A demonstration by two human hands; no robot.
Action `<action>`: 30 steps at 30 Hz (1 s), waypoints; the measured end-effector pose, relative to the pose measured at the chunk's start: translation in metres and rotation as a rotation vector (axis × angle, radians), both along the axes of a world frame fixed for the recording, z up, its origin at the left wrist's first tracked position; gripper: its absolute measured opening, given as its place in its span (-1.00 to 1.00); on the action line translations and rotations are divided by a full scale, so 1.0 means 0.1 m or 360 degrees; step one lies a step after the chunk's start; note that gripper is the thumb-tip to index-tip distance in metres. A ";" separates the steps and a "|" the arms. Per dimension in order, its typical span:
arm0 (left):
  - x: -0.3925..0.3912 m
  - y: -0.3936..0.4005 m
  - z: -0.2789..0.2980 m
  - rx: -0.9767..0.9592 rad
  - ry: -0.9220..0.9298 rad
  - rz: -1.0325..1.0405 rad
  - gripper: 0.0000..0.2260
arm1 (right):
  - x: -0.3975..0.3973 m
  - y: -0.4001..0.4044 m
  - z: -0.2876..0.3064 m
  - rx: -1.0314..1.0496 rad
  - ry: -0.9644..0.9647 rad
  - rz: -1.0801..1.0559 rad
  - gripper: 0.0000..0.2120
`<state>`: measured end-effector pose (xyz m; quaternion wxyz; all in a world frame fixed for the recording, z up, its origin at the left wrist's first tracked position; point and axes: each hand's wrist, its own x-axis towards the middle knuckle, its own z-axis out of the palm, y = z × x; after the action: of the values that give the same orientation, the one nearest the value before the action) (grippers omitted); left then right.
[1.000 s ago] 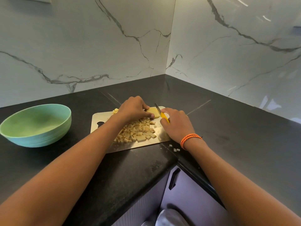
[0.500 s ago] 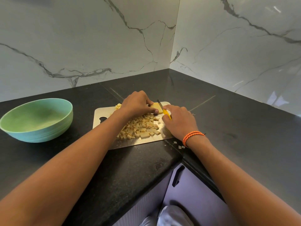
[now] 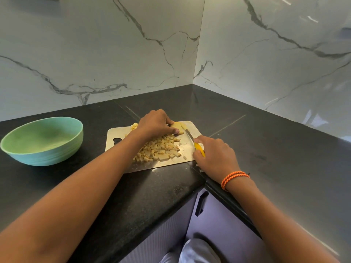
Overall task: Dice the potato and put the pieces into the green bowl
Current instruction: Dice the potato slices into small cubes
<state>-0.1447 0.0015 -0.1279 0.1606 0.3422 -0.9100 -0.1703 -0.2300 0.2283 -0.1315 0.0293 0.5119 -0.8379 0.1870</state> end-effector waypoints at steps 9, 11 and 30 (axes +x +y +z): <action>-0.03 -0.04 -0.04 0.0005 0.0011 0.0013 -0.52 | -0.04 -0.20 0.02 -0.0230 -0.0157 -0.0024 -0.57; -0.04 -0.05 -0.05 0.0011 0.0021 0.0019 -0.53 | -0.05 -0.37 0.01 -0.0246 -0.0178 -0.0034 -0.58; -0.06 -0.05 -0.07 -0.0024 0.0062 0.0042 -0.59 | -0.08 -0.70 -0.01 -0.0110 -0.0099 0.0007 -0.60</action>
<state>-0.1503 -0.0037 -0.1347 0.1832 0.3497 -0.9033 -0.1680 -0.2381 0.1587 -0.1330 0.0203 0.5065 -0.8303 0.2316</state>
